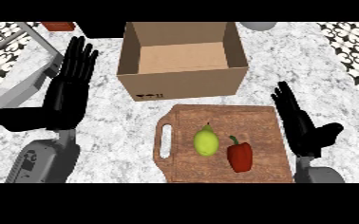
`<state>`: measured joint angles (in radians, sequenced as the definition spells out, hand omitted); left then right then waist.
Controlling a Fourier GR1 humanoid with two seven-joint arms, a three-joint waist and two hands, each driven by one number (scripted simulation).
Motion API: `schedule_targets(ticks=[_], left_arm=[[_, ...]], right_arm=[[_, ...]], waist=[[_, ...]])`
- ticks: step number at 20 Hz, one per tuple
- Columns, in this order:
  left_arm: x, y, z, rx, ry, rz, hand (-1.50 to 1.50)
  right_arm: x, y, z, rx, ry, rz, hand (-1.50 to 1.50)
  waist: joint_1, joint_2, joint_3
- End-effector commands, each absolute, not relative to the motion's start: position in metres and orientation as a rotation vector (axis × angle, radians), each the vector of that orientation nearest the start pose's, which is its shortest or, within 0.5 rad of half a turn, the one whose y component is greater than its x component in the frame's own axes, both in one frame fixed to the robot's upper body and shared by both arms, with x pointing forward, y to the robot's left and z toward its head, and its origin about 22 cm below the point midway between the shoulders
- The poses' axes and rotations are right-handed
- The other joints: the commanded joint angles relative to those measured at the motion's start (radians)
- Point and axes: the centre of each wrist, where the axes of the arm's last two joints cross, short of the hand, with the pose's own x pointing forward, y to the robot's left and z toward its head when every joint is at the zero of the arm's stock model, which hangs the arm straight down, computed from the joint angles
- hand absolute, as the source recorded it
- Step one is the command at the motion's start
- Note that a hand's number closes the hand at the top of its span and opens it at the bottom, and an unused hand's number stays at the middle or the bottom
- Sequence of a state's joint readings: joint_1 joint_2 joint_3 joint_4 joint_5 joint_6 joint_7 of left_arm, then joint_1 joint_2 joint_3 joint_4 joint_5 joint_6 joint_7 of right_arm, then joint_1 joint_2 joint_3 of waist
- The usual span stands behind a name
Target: Pick the pear from the cutting board and place it in the cardboard box
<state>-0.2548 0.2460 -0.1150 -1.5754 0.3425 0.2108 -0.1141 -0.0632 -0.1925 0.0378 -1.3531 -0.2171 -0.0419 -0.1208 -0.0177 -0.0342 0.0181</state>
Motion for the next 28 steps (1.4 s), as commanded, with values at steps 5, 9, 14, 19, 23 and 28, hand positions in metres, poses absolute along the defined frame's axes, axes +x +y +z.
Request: schedule_targets(ticks=[5,9,14,19,23,28], left_arm=[[0.274,0.277,0.028,0.293,-1.597,-0.176,0.0],[0.26,0.284,0.005,0.32,-1.5,-0.212,0.0],[0.262,0.287,0.018,0.378,-1.453,-0.229,0.0],[0.253,0.283,0.002,0.387,-1.439,-0.196,0.0],[0.248,0.291,0.008,0.398,-1.445,-0.202,0.0],[0.247,0.294,0.008,0.402,-1.454,-0.193,0.0]], right_arm=[[0.321,-0.19,0.036,-0.125,-1.618,-0.11,-1.5],[0.308,-0.242,-0.01,-0.628,-1.314,-0.055,1.5],[0.311,-0.144,-0.003,-0.604,-1.368,-0.177,-1.5],[0.32,-0.167,0.024,-0.676,-1.194,0.244,-1.5],[0.331,-0.177,0.052,-0.705,-1.011,0.517,-1.5],[0.332,-0.158,0.068,-0.547,-0.737,0.802,-1.5]], waist=[[0.068,0.04,-0.019],[0.058,0.046,-0.027],[0.029,0.033,-0.018],[0.016,0.028,-0.021],[0.024,0.022,-0.022],[0.028,0.024,-0.021]])
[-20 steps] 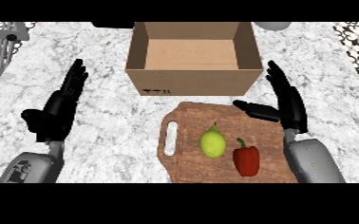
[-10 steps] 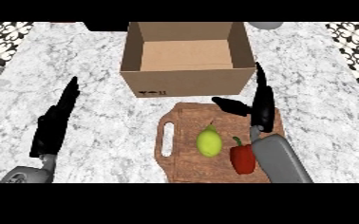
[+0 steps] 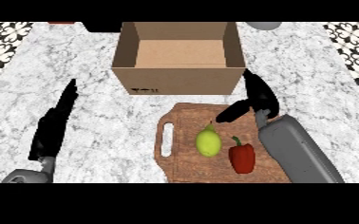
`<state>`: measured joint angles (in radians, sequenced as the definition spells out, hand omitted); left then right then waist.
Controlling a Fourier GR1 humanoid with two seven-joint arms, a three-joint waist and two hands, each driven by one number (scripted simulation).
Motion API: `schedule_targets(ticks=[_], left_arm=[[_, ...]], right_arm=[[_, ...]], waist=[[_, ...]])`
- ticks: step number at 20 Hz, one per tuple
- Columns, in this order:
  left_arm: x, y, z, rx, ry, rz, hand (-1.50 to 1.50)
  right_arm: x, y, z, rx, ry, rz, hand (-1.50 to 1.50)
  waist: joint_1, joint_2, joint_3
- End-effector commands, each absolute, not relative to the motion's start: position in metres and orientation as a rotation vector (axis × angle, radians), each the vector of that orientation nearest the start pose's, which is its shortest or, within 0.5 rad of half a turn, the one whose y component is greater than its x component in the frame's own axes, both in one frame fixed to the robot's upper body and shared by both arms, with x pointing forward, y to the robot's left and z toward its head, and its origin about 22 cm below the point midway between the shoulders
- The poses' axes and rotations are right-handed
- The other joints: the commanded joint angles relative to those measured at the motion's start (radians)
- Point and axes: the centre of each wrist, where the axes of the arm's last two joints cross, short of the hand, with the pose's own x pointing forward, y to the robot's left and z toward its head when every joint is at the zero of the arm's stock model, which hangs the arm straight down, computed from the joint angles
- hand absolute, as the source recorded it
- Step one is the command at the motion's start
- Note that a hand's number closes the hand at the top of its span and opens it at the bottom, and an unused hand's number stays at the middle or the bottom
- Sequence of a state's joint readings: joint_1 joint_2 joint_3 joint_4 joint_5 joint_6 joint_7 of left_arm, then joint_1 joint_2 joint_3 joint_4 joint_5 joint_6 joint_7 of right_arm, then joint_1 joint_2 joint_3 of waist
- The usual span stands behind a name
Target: Pick the pear from the cutting board and place it in the cardboard box
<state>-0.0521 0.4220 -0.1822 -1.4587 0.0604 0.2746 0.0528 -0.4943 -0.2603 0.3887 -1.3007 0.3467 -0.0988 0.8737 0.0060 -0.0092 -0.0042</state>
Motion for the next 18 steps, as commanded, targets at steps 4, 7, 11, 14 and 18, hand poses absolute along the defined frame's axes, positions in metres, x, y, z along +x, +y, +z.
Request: schedule_targets(ticks=[4,7,11,14,18], left_arm=[[0.246,0.272,0.003,0.372,-1.437,-0.203,0.0],[0.246,0.28,0.007,0.388,-1.439,-0.203,0.0],[0.235,0.292,0.007,0.378,-1.436,-0.206,0.0],[0.241,0.291,0.0,0.379,-1.446,-0.2,0.0],[0.238,0.284,-0.002,0.377,-1.447,-0.198,0.0]], right_arm=[[0.343,-0.136,0.094,-0.443,-0.599,0.924,-1.5],[0.343,-0.124,0.115,-0.4,-0.547,0.962,-1.5],[0.35,-0.108,0.108,-0.418,-0.483,0.909,-1.5],[0.327,-0.095,0.077,-0.446,-0.449,0.925,-1.5],[0.336,-0.08,0.09,-0.459,-0.438,0.906,-1.5]], waist=[[0.006,0.006,0.003],[-0.002,0.004,0.003],[0.007,0.006,0.003],[-0.008,0.006,0.003],[-0.001,0.007,0.003]])
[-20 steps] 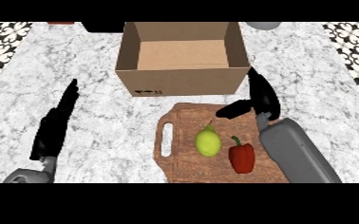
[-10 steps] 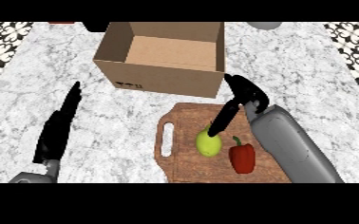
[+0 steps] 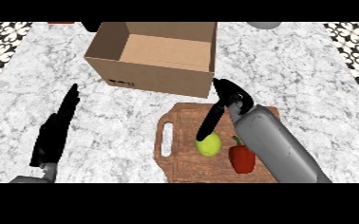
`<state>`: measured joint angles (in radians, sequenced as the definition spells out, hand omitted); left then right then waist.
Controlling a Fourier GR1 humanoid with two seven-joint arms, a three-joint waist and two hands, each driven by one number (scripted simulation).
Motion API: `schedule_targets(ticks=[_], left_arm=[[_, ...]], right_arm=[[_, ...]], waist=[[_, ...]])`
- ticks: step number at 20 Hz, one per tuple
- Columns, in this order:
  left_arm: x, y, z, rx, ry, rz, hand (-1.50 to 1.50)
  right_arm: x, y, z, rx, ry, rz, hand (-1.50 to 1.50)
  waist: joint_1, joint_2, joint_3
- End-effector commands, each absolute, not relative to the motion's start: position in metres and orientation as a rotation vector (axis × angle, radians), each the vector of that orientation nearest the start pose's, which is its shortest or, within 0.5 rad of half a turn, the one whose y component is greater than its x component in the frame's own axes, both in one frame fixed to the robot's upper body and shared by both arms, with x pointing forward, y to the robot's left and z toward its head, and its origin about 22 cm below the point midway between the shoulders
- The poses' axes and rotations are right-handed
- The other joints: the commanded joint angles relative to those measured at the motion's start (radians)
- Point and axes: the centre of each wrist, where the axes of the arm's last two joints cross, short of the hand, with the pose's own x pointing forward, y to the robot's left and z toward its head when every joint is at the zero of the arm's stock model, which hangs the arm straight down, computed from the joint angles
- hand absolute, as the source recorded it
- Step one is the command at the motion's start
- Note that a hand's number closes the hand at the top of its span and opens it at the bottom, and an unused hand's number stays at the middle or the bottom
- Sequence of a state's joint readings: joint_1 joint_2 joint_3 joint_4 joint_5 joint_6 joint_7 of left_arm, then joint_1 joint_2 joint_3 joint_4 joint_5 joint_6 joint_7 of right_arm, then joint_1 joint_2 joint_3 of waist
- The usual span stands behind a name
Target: Pick the pear from the cutting board and place it in the cardboard box
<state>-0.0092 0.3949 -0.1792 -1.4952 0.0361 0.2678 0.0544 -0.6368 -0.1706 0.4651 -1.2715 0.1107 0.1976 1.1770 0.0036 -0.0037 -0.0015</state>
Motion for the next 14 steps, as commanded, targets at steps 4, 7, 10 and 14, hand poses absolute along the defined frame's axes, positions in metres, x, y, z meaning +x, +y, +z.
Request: schedule_targets(ticks=[4,7,10,14], left_arm=[[0.237,0.293,0.009,0.387,-1.454,-0.186,0.0],[0.234,0.285,0.017,0.371,-1.46,-0.208,0.0],[0.243,0.282,0.011,0.375,-1.434,-0.211,0.0],[0.234,0.29,0.019,0.395,-1.455,-0.214,0.0]], right_arm=[[0.335,-0.087,0.08,-0.463,-0.397,0.929,-1.5],[0.337,-0.086,0.081,-0.456,-0.38,0.943,-1.5],[0.319,-0.097,0.069,-0.452,-0.382,0.926,-1.5],[0.328,-0.083,0.073,-0.457,-0.393,0.913,-1.5]], waist=[[0.0,0.001,0.001],[0.005,0.0,0.001],[-0.01,0.0,0.001],[0.003,0.001,0.001]])
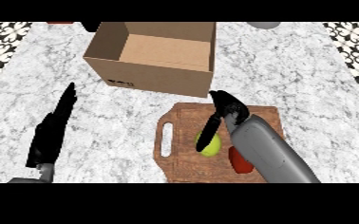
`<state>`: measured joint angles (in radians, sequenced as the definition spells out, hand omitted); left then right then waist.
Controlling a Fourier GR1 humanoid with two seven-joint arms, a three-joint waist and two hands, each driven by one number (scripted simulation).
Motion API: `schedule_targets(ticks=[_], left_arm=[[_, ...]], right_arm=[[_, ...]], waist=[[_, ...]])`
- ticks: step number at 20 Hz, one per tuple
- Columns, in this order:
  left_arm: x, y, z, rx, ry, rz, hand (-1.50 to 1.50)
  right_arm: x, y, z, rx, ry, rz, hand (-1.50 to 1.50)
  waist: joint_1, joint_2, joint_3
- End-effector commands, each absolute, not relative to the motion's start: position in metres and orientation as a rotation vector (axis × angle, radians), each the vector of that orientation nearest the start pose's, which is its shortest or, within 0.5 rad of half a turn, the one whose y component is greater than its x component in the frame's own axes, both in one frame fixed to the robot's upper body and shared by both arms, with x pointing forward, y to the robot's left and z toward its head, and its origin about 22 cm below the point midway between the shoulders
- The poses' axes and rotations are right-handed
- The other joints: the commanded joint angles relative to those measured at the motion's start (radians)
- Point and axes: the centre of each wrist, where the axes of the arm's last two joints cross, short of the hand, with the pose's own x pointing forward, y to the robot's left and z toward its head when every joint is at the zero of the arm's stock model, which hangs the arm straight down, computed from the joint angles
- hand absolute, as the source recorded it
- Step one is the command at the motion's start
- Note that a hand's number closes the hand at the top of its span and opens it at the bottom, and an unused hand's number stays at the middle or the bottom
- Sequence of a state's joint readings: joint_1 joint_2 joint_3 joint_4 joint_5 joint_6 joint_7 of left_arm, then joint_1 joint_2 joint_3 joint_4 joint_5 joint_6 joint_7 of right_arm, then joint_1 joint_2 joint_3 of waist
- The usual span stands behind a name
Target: Pick the pear from the cutting board and place it in the cardboard box
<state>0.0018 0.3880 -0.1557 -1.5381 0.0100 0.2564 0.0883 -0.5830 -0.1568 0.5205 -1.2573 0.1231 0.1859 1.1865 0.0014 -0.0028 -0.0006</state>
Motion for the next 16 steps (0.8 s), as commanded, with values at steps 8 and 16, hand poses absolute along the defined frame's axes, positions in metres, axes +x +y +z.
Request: schedule_targets(ticks=[8,16], left_arm=[[0.244,0.28,0.002,0.395,-1.453,-0.205,0.0],[0.246,0.292,0.016,0.394,-1.457,-0.215,0.0]], right_arm=[[0.305,-0.095,0.039,-0.459,-0.385,0.906,-1.5],[0.323,-0.085,0.046,-0.462,-0.387,0.897,-1.5]], waist=[[-0.005,0.001,0.0],[0.004,0.004,0.0]])
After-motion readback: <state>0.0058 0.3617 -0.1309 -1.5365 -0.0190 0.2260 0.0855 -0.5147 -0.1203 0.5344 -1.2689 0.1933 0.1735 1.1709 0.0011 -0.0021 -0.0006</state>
